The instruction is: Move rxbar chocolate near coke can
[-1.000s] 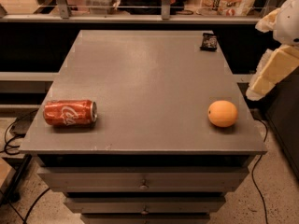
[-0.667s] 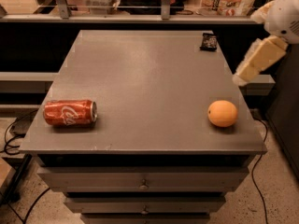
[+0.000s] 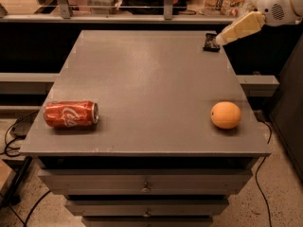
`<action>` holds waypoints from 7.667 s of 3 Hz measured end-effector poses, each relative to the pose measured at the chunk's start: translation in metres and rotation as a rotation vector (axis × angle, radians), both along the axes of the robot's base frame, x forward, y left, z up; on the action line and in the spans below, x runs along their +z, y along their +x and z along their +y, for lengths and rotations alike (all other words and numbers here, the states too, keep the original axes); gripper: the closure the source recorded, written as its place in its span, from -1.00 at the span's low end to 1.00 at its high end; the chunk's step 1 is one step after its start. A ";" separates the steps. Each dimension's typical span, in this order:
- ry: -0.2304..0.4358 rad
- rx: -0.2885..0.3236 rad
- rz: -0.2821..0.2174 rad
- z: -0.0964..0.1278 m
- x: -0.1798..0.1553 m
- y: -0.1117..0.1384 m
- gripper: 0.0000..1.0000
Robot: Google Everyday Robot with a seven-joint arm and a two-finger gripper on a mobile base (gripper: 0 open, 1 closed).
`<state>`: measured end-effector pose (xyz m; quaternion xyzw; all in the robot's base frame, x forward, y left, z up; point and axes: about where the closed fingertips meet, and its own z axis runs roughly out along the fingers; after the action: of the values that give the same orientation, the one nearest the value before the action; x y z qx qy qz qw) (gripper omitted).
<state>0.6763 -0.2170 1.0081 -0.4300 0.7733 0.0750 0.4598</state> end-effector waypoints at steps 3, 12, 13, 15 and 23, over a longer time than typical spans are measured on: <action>0.190 -0.125 0.000 -0.022 -0.031 0.067 -1.00; 0.350 -0.266 0.082 -0.013 -0.178 0.197 1.00; 0.350 -0.266 0.082 -0.013 -0.177 0.197 1.00; 0.350 -0.266 0.081 -0.013 -0.174 0.197 1.00; 0.349 -0.263 0.082 -0.013 -0.173 0.198 -0.92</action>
Offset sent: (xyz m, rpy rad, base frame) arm 0.0980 -0.0436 -0.0465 0.2787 0.0048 -0.2018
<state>0.8742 -0.2296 0.8352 -0.2357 0.8162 0.1647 0.5012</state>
